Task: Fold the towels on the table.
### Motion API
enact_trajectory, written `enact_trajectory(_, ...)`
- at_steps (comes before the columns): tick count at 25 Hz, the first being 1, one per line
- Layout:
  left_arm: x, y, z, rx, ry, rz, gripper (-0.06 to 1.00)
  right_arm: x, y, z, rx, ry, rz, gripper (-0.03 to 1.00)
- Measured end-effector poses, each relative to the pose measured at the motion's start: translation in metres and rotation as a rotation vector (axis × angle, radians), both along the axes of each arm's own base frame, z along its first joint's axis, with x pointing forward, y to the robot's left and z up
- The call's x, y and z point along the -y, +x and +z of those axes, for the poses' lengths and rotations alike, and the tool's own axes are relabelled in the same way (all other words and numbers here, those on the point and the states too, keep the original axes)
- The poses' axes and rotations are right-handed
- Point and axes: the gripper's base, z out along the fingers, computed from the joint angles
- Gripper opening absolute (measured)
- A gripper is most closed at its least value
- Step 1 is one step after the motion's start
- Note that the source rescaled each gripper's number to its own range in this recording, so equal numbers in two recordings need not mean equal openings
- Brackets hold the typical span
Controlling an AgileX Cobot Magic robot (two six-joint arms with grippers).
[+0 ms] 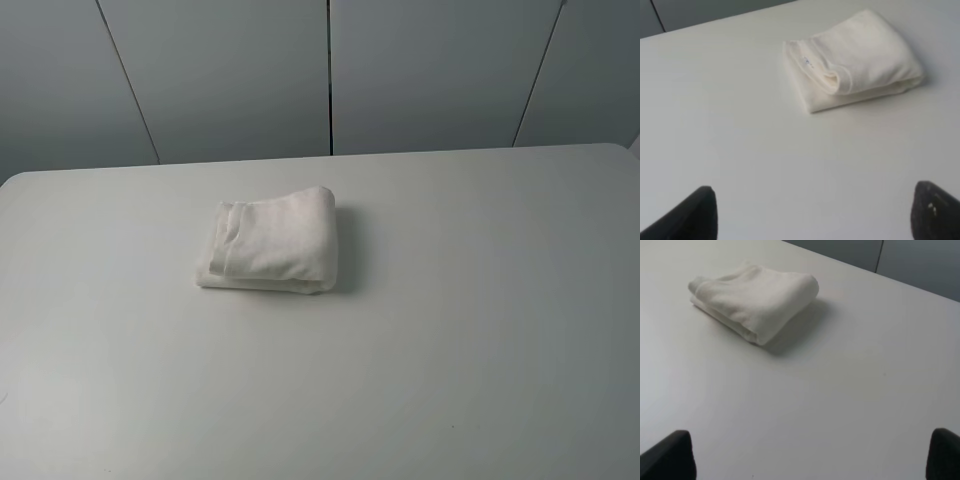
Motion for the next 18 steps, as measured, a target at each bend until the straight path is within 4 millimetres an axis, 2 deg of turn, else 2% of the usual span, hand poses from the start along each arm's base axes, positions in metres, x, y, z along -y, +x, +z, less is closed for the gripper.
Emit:
enact_trajectory(8, 0.0002, 0.0002, 0.0005, 0.023, 0.043, -0.027, 0.99, 0.0021, 0.0021, -0.0008, 0.05, -0.078, 0.028, 1.0)
enact_trajectory(15, 0.0006, 0.0001, 0.0005, 0.019, 0.033, -0.027, 0.99, 0.0017, 0.0018, -0.0009, 0.053, -0.07, 0.038, 1.0)
enact_trajectory(18, 0.0005, 0.0001, 0.0005, 0.014, 0.02, -0.018, 0.99, 0.0012, 0.0018, -0.0009, 0.048, -0.066, -0.008, 1.0)
